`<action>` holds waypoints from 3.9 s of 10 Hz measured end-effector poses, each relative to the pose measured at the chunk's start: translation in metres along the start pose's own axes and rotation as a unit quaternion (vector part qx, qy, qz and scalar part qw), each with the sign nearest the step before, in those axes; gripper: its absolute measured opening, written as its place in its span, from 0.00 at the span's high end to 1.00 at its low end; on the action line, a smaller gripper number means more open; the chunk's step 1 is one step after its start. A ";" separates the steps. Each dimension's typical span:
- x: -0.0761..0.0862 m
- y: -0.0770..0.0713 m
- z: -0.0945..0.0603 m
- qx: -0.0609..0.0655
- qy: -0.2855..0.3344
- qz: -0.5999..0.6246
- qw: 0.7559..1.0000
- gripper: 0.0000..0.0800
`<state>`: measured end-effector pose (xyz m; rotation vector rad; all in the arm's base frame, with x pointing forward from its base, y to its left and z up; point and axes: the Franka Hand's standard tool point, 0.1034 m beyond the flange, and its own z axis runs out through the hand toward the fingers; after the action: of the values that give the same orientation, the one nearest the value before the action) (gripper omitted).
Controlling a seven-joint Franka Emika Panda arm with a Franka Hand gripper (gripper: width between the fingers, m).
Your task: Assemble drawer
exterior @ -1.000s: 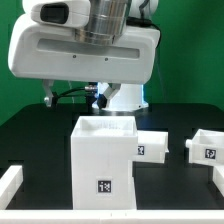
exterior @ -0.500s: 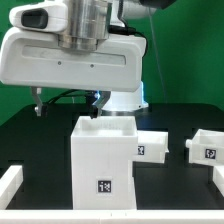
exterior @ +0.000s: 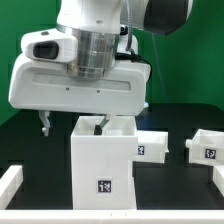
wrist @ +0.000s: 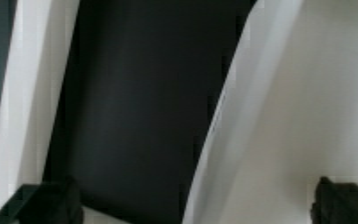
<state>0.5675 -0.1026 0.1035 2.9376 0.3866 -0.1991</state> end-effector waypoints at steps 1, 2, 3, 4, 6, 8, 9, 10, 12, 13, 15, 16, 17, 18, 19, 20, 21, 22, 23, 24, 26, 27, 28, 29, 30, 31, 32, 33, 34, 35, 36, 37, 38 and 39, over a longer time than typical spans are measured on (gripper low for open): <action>0.000 0.002 -0.001 -0.001 0.002 0.001 1.000 0.23; 0.000 0.002 0.000 -0.001 0.001 0.001 1.000 0.23; 0.000 0.002 0.000 -0.001 0.001 0.001 1.000 0.45; 0.000 0.002 0.000 -0.001 0.001 0.002 1.000 0.45; 0.000 0.002 0.000 -0.001 0.001 0.002 1.000 0.86; 0.000 0.003 -0.001 -0.001 0.002 0.002 1.000 0.94; 0.000 0.003 -0.001 -0.001 0.002 0.000 1.000 0.94; 0.000 0.003 -0.001 -0.001 0.003 -0.007 1.000 0.94; 0.012 -0.006 -0.015 0.004 0.008 -0.097 0.995 0.94; 0.019 -0.015 -0.022 0.004 0.017 -0.147 0.989 0.96; 0.013 -0.007 -0.020 -0.018 0.034 -0.161 0.986 0.96; 0.009 -0.004 -0.018 -0.024 0.027 -0.194 0.980 0.96; 0.008 -0.002 -0.017 -0.029 0.022 -0.231 0.972 0.96; 0.008 -0.002 -0.017 -0.033 0.018 -0.258 0.965 0.96; 0.015 -0.008 -0.023 -0.047 0.018 -0.331 0.942 0.96; 0.023 -0.017 -0.032 -0.055 0.022 -0.414 0.909 0.96; 0.032 -0.024 -0.038 -0.061 0.023 -0.487 0.871 0.96; 0.036 -0.028 -0.041 -0.073 0.029 -0.515 0.854 0.96; 0.032 -0.028 -0.041 -0.086 0.038 -0.539 0.837 0.96; 0.027 -0.024 -0.039 -0.085 0.027 -0.561 0.823 0.96; 0.026 -0.020 -0.038 -0.092 0.016 -0.593 0.799 0.96; 0.027 -0.020 -0.039 -0.095 0.011 -0.626 0.774 0.96; 0.033 -0.024 -0.044 -0.098 0.006 -0.702 0.705 0.96; 0.041 -0.037 -0.049 -0.095 -0.004 -0.748 0.657 0.96; 0.048 -0.052 -0.053 -0.086 -0.016 -0.782 0.617 0.96; 0.055 -0.058 -0.059 -0.100 -0.006 -0.791 0.603 0.96; 0.052 -0.052 -0.057 -0.101 -0.017 -0.813 0.574 0.96; 0.051 -0.048 -0.056 -0.103 -0.027 -0.827 0.553 0.96; 0.050 -0.046 -0.056 -0.105 -0.032 -0.830 0.547 0.96; 0.050 -0.046 -0.057 -0.104 -0.033 -0.836 0.538 0.96; 0.051 -0.049 -0.059 -0.101 -0.032 -0.853 0.511 0.96; 0.050 -0.055 -0.061 -0.087 -0.034 -0.872 0.481 0.96; 0.052 -0.070 -0.063 -0.078 -0.031 -0.876 0.474 0.96; 0.056 -0.090 -0.066 -0.080 -0.023 -0.873 0.480 0.96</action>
Offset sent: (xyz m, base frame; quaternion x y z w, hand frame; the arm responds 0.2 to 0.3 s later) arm 0.0000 0.0000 0.0000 0.0000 0.0000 0.0000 1.0000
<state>0.6046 0.0096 0.1460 1.0617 2.7948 -0.3587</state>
